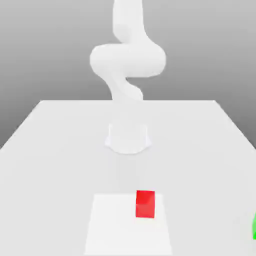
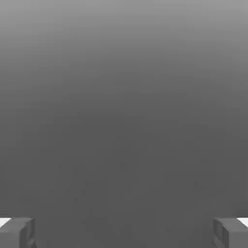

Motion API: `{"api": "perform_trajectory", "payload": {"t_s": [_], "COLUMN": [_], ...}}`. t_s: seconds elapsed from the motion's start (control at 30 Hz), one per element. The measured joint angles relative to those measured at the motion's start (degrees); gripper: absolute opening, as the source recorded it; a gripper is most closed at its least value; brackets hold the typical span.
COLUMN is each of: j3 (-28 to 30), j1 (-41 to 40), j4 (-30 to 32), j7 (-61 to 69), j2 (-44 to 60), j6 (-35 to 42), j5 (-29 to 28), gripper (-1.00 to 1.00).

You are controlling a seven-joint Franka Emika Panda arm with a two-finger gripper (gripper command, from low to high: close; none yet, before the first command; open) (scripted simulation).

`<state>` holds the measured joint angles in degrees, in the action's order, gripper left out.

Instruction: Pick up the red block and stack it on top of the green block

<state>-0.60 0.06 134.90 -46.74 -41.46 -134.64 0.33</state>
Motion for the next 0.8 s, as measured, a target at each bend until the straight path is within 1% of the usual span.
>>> {"api": "perform_trajectory", "payload": {"t_s": [0.43,0.6,0.67,0.8], "j3": [-4.31,-5.38,-5.16,-3.15], "j1": [0.4,1.1,1.17,2.52], "j4": [18.48,25.52,26.04,25.18], "j7": [-6.22,-9.5,-10.6,-12.8], "j2": [27.5,38.57,42.76,51.09], "j6": [-17.64,-24.76,-28.06,-35.06], "j5": [0.98,0.18,-0.88,-3.76], "gripper": [0.0,0.0,0.0,0.0]}}
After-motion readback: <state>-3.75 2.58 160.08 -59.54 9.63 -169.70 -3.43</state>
